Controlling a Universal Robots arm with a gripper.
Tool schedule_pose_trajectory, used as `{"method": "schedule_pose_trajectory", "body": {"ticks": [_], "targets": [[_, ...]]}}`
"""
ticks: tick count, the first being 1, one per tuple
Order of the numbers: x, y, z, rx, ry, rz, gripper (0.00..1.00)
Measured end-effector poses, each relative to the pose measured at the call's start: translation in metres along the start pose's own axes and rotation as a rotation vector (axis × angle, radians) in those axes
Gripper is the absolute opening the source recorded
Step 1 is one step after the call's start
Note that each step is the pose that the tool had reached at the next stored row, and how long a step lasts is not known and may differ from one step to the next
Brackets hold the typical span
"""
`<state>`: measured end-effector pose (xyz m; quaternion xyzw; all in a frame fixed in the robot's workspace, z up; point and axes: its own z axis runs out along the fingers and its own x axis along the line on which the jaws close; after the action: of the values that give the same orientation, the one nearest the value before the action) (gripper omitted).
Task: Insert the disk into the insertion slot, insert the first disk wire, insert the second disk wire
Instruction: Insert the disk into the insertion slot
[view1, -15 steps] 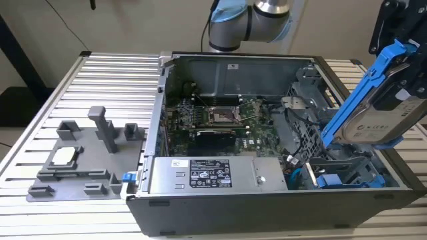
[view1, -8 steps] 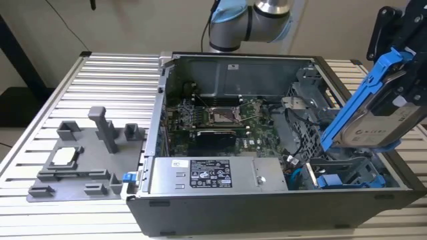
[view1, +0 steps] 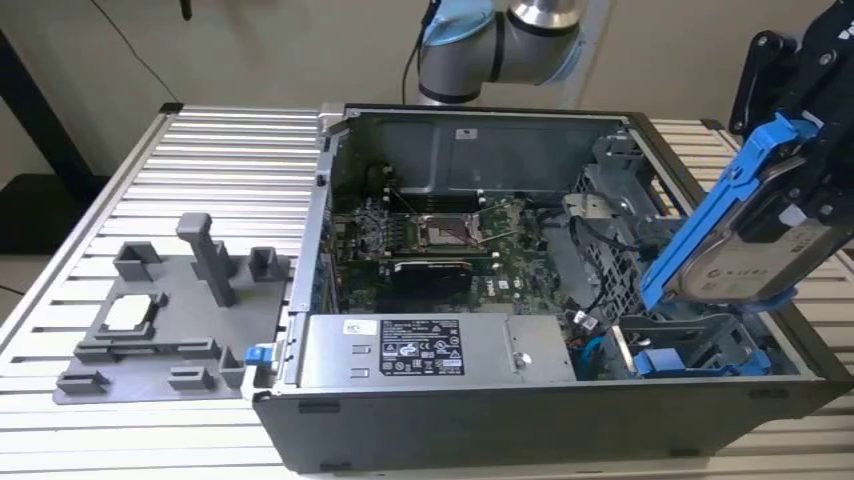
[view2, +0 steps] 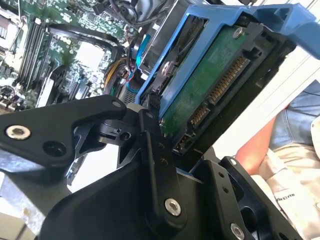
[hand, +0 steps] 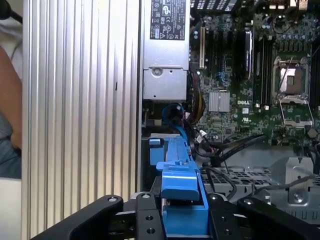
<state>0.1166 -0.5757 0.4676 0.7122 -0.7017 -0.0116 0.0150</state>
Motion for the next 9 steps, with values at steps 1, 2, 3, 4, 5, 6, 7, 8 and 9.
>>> {"method": "schedule_pose_trajectory", "body": {"ticks": [1,2,3,4,5,6,7,8,9], "targets": [[0.0,-0.0003,0.0012,0.0,0.0,0.0,0.33],[0.0,-0.0005,0.0023,0.0,0.0001,-0.001,0.33],[0.0,-0.0007,0.0034,0.0001,0.0001,-0.001,0.33],[0.0,-0.0009,0.0046,0.0002,0.0001,-0.002,0.33],[0.0,-0.001,0.0058,0.0004,0.0001,-0.002,0.33],[0.0,-0.0011,0.0071,0.0005,0.0002,-0.003,0.33],[0.0,-0.0013,0.0086,0.0006,0.0002,-0.003,0.33],[0.0,-0.0015,0.0101,0.0007,0.0002,-0.003,0.33],[0.0,-0.0017,0.0115,0.0007,0.0003,-0.004,0.33]]}}
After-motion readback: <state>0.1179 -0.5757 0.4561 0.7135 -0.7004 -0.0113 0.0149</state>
